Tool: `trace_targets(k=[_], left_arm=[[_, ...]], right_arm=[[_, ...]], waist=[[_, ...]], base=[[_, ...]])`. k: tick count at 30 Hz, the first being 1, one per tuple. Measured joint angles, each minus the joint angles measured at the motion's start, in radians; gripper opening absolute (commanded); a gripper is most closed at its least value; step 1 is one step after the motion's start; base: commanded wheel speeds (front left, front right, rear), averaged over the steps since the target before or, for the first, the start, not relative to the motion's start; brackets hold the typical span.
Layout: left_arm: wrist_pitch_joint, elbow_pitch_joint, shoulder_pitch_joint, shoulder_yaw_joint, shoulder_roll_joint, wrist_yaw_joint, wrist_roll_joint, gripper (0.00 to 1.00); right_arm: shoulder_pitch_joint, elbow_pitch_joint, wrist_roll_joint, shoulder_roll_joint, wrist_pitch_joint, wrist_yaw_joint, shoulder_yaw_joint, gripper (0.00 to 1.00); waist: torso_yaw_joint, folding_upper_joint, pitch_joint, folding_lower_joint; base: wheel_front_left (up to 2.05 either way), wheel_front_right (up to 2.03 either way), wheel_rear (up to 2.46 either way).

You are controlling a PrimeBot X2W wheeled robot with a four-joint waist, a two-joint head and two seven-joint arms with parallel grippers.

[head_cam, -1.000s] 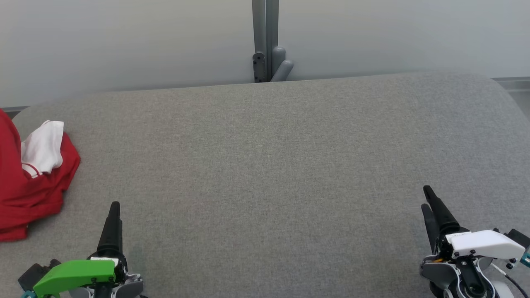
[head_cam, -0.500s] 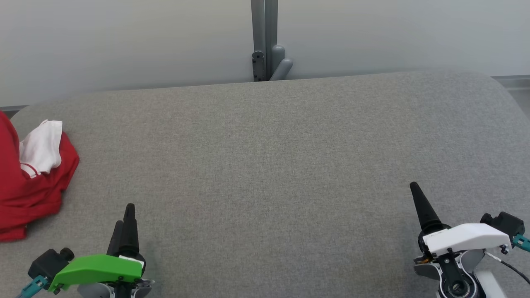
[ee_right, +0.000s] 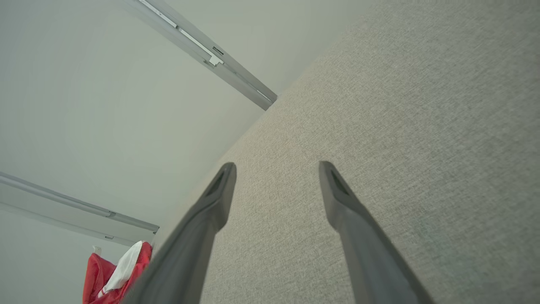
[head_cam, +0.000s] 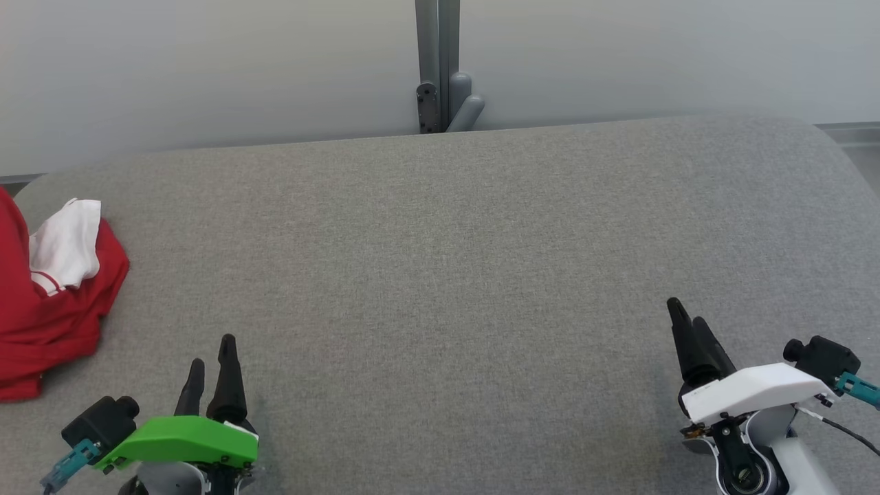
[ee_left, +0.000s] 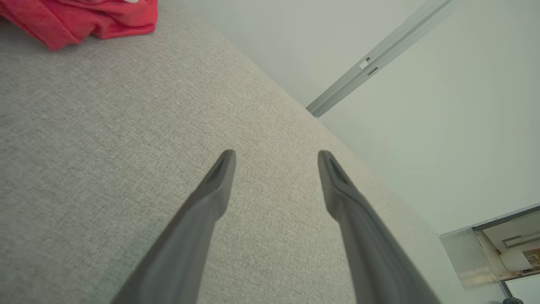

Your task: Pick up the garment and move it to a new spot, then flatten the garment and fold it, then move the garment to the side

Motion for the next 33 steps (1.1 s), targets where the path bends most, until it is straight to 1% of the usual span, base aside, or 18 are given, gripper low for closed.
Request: trace_targets(k=[3,9,17,33], left_arm=[[-0.011,-0.003,-0.001,-0.007,0.002,0.009,0.047,1.00],[-0.028,-0.007,-0.008,-0.011,0.004,0.011,0.113,1.00],[-0.051,-0.001,-0.009,-0.017,0.004,0.025,0.213,1.00],[-0.096,0.023,-0.009,-0.046,0.009,0.039,0.409,1.00]], right_arm=[[0.000,0.002,-0.038,-0.001,-0.010,0.000,0.005,1.00],[-0.006,0.001,-0.101,-0.003,-0.028,0.000,0.008,1.00],[-0.012,0.001,-0.192,-0.006,-0.054,0.000,0.014,1.00],[-0.017,0.010,-0.380,-0.011,-0.101,0.000,0.040,1.00]], waist=[[-0.001,0.0000,0.002,0.0000],[-0.004,0.0000,0.010,0.0000],[-0.006,0.0000,0.015,0.0000],[-0.006,0.0000,0.011,0.0000]], base=[[0.00,0.00,0.00],[0.00,0.00,0.00],[0.00,0.00,0.00],[0.00,0.00,0.00]])
